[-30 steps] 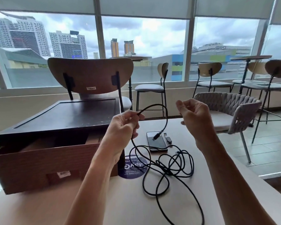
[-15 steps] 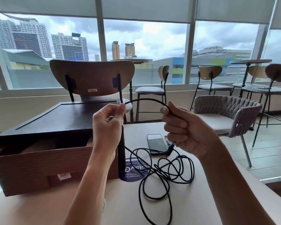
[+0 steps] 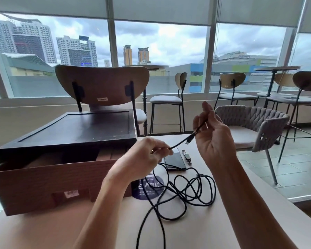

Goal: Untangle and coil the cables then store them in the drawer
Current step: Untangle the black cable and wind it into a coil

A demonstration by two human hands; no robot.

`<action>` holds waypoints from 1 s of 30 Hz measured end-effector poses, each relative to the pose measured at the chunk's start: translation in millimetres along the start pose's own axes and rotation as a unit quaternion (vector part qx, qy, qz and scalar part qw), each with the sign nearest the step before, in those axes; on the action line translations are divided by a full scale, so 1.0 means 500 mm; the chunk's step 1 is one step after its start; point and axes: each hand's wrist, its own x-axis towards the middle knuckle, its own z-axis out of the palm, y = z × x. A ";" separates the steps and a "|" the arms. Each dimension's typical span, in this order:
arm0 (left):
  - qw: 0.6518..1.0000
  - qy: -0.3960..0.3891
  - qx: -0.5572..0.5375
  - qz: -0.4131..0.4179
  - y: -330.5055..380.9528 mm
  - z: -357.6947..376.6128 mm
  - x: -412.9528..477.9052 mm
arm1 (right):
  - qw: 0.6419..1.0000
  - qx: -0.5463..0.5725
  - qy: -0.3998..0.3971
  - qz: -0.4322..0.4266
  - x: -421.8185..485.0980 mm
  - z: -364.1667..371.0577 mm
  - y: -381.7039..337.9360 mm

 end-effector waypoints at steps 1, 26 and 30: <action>1.000 -0.003 -0.006 0.004 0.004 -0.003 -0.002 | 0.998 -0.046 0.014 -0.033 0.001 -0.004 0.000; 0.926 0.272 -0.258 0.048 -0.019 -0.018 0.015 | 0.833 -0.118 -0.413 0.348 -0.048 0.008 -0.028; 0.957 0.237 -0.158 0.052 -0.042 -0.007 0.023 | 0.876 0.044 -0.371 0.306 -0.036 0.023 -0.039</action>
